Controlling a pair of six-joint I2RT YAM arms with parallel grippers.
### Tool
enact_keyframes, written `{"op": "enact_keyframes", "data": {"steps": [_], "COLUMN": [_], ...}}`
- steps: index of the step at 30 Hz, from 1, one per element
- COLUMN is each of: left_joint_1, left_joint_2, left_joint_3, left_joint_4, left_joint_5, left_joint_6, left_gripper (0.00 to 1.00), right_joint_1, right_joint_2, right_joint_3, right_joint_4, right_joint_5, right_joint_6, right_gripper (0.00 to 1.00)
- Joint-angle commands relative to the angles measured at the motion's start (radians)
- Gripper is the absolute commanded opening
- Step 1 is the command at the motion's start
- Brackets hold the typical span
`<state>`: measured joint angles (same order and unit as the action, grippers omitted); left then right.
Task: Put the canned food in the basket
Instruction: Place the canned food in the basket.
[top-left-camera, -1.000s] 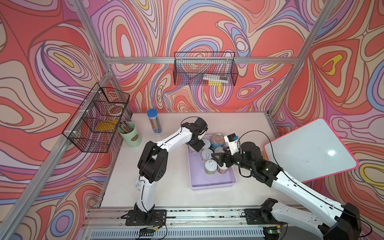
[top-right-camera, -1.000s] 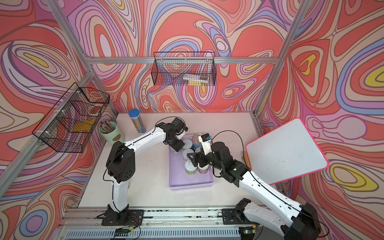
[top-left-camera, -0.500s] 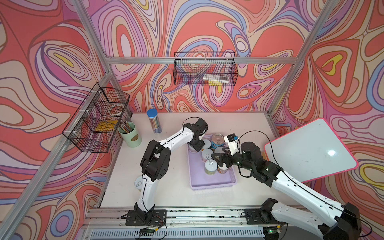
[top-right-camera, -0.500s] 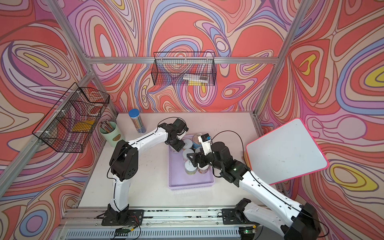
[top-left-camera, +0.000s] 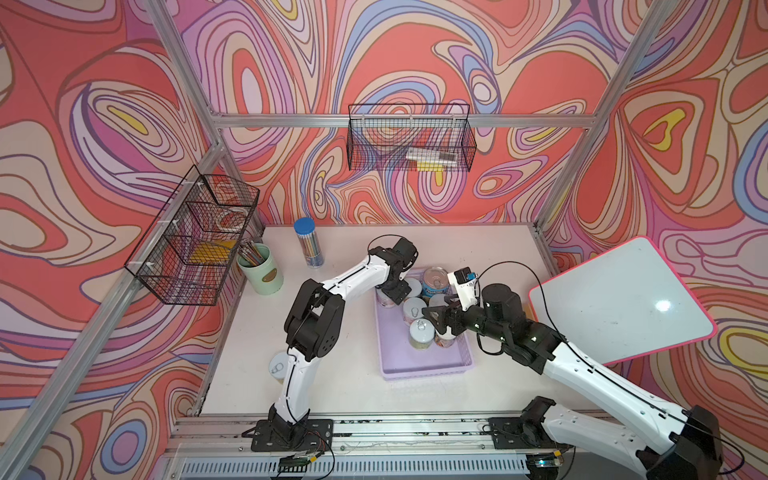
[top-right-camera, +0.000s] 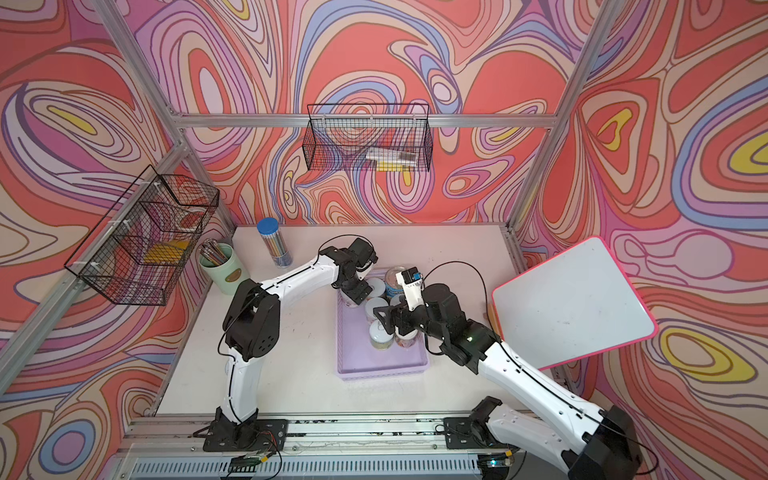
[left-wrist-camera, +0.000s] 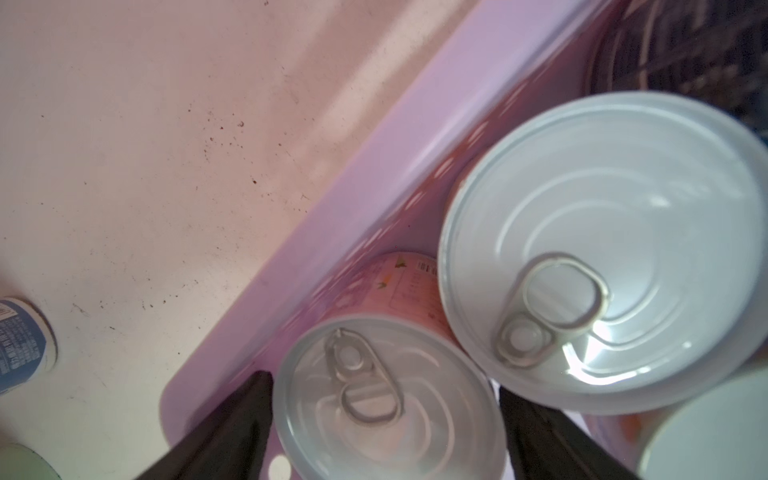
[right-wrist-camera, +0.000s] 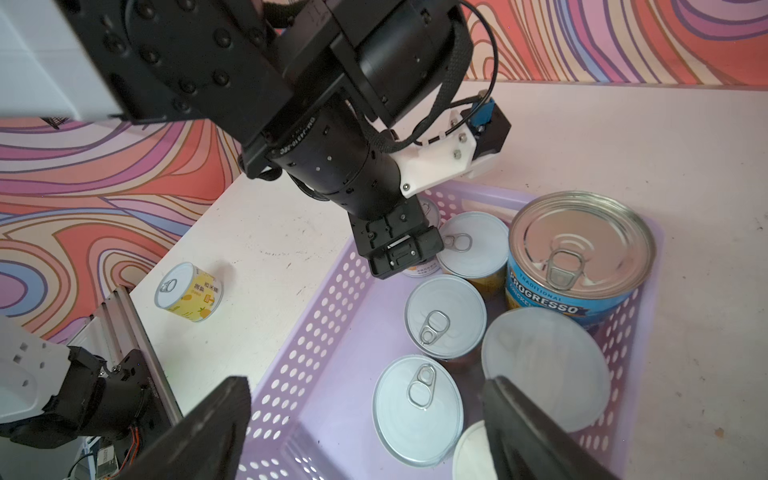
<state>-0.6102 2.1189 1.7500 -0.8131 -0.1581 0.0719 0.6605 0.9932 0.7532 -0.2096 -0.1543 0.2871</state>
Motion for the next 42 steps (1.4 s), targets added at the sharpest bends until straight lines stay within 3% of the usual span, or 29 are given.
{"op": "enact_keyframes", "data": {"steps": [1,12,22,30,37,42], "left_joint_1": [0.014,-0.025,-0.001,0.07,0.116,0.181], "left_joint_2": [0.024,-0.134,-0.344,-0.531,-0.713,-0.868], "left_joint_3": [0.028,-0.087,-0.29,-0.458,-0.596,-0.695], "left_joint_4": [0.02,0.06,0.13,0.173,0.183,0.132], "left_joint_5": [-0.051,0.047,0.018,0.034,0.029,-0.004], "left_joint_6": [-0.029,-0.104,-0.274,-0.413,-0.497,-0.587], "left_gripper": [0.9,0.92,0.93,0.94,0.98,0.99], "right_joint_1": [-0.006,-0.006,0.019,0.173,0.282,0.334], "right_joint_2": [-0.012,0.066,0.167,0.285,0.426,0.508], "right_joint_3": [0.005,0.055,0.087,0.132,0.206,0.244], "right_joint_4": [-0.004,0.04,0.151,0.223,0.278,0.299], "right_joint_5": [-0.004,-0.018,0.003,0.137,0.176,0.228], "right_joint_6": [0.009,-0.009,0.042,0.082,0.099,0.195], "right_gripper": [0.89,0.88,0.88,0.89,0.89,0.89]}}
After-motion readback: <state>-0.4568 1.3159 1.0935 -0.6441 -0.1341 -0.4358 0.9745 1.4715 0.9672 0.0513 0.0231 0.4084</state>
